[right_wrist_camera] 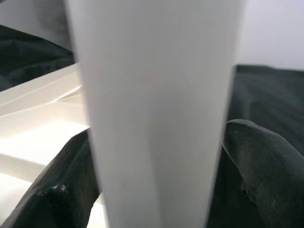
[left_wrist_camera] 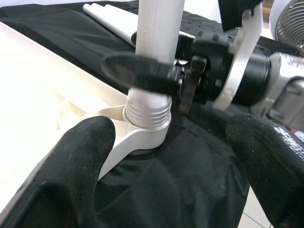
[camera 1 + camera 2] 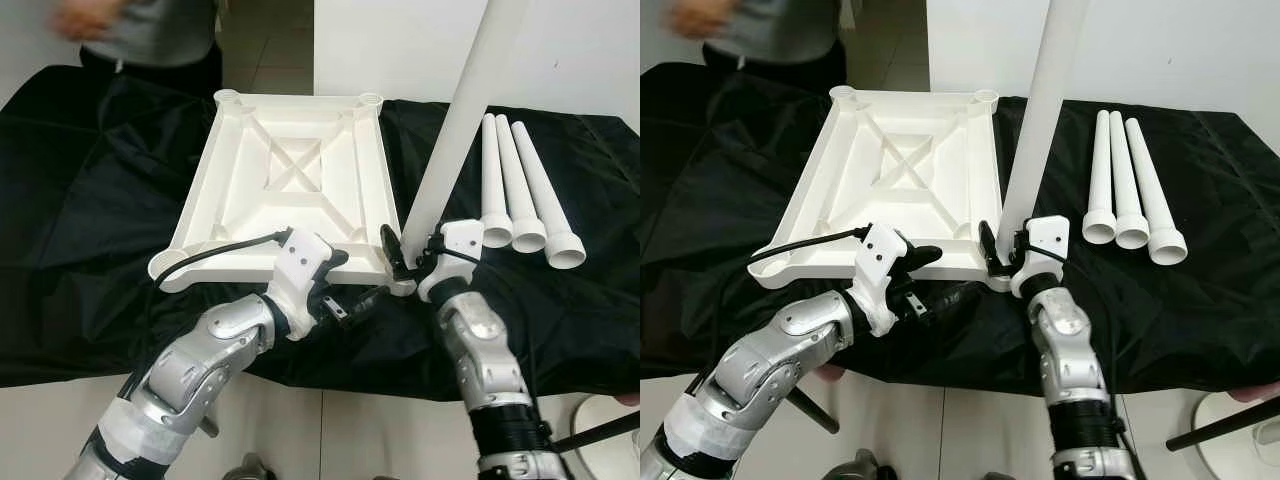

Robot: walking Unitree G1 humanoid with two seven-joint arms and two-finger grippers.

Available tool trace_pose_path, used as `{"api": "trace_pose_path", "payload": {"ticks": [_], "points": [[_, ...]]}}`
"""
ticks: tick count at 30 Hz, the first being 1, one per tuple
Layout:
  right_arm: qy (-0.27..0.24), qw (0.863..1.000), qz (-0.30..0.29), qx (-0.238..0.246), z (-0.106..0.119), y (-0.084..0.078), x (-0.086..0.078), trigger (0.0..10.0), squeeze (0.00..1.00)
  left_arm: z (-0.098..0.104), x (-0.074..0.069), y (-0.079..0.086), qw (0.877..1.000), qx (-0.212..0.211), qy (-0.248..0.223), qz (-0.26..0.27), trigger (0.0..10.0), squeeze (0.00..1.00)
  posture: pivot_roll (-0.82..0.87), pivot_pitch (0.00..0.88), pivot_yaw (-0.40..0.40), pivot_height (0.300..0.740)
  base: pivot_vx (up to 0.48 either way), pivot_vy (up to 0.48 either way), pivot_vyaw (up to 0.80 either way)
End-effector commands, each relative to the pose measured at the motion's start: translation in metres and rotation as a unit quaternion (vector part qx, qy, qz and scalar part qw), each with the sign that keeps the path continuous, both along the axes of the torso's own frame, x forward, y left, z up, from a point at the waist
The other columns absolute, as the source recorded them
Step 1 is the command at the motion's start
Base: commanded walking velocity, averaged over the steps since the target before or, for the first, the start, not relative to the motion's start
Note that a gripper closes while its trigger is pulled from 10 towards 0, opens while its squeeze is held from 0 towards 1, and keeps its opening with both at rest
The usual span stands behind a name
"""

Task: Building children table

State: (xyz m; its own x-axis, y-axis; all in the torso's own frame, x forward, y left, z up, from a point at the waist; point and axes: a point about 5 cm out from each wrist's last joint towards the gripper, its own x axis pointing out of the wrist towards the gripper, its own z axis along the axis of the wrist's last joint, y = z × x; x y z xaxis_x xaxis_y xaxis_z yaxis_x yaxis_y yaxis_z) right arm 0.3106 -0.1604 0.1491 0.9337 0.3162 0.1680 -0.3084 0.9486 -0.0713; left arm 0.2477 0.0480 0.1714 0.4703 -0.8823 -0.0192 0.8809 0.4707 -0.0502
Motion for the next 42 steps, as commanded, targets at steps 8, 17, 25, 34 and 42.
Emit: {"api": "trace_pose_path", "payload": {"ticks": [8,17,25,34,42], "points": [[0.024,0.99,0.125,-0.054,-0.004,0.005,0.013,10.0,0.0,0.009,0.003,-0.002,0.998,0.005,-0.012,-0.058,10.0,0.0,0.02,0.016,0.058,0.74,0.0,0.0,0.0],[0.046,0.985,0.15,-0.072,-0.013,-0.001,0.013,10.0,0.0,0.015,0.008,-0.003,0.998,0.001,-0.017,-0.053,10.0,0.0,0.02,0.063,0.062,0.74,0.0,0.0,0.0],[0.05,0.984,0.15,-0.077,-0.013,-0.01,0.017,0.0,0.0,0.014,0.009,-0.003,0.998,0.002,-0.014,-0.053,10.0,0.0,0.02,0.05,0.055,0.74,0.0,0.0,0.0],[0.054,0.986,0.139,-0.07,-0.016,-0.012,0.014,10.0,0.0,0.009,0.002,-0.004,0.998,0.006,-0.001,-0.069,10.0,0.0,0.01,0.054,0.042,0.74,0.0,0.0,0.0],[0.067,0.994,0.07,-0.053,-0.025,-0.004,0.009,10.0,0.0,0.006,0.0,-0.006,0.998,0.003,-0.001,-0.064,10.0,0.0,0.01,0.017,0.032,0.74,0.0,0.0,0.0]]}}
